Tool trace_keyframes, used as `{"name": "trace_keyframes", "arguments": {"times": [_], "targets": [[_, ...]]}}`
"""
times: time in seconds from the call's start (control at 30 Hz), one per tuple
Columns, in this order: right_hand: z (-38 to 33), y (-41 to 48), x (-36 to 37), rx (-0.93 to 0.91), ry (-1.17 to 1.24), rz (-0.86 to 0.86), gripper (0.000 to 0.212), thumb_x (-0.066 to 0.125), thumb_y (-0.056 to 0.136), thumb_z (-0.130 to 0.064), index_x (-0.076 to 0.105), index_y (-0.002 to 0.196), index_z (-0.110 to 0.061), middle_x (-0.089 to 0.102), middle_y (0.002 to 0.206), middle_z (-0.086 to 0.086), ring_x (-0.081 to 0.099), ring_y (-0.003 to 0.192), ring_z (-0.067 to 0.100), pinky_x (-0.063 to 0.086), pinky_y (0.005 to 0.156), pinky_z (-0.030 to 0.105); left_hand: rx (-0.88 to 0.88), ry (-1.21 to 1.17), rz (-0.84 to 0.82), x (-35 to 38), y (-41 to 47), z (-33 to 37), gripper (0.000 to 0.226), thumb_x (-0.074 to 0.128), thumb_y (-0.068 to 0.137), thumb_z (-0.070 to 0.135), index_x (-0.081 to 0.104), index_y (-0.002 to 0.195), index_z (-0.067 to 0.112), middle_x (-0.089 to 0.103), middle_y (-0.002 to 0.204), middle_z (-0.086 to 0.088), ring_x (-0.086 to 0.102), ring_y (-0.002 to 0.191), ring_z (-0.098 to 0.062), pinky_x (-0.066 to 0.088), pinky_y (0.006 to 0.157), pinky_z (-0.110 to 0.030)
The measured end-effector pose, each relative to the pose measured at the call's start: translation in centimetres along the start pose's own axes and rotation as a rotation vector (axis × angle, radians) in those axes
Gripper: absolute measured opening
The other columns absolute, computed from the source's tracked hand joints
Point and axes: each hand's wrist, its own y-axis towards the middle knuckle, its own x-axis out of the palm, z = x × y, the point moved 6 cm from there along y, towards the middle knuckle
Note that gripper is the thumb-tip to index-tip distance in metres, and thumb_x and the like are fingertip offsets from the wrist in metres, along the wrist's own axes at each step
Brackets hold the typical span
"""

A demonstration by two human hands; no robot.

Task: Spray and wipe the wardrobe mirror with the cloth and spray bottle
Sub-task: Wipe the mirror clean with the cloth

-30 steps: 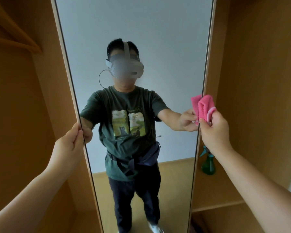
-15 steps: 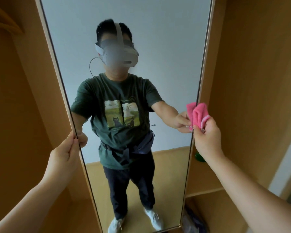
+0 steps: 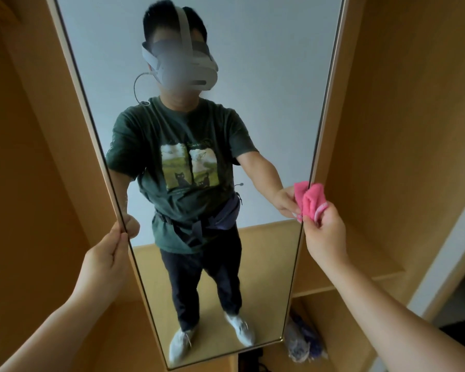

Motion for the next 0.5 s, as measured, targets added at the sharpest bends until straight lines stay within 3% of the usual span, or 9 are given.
{"name": "trace_keyframes", "arguments": {"times": [0.3, 0.5], "targets": [[4.1, -2.6, 1.3, 0.101, -0.081, -0.056, 0.025, 0.062, 0.092, -0.008, 0.045, 0.074, -0.004, 0.053, 0.063, 0.013, 0.051, 0.052, 0.016, 0.037, 0.044, 0.013, -0.008, 0.002, -0.008, 1.2, -1.0, -2.4, 0.035, 0.038, 0.101, 0.022, 0.05, 0.134, 0.016, 0.061, 0.109, -0.03, 0.053, 0.105, -0.052, 0.037, 0.091, -0.066], [5.9, -3.9, 1.7, 0.158, -0.123, -0.081, 0.025, 0.064, 0.09, -0.008, 0.045, 0.074, -0.006, 0.051, 0.063, 0.004, 0.051, 0.056, 0.017, 0.036, 0.047, 0.016, -0.039, 0.016, -0.051, 2.1, -2.2, -3.8, 0.041, 0.037, 0.101, 0.027, 0.043, 0.141, 0.022, 0.061, 0.115, -0.026, 0.055, 0.109, -0.047, 0.041, 0.092, -0.062]]}}
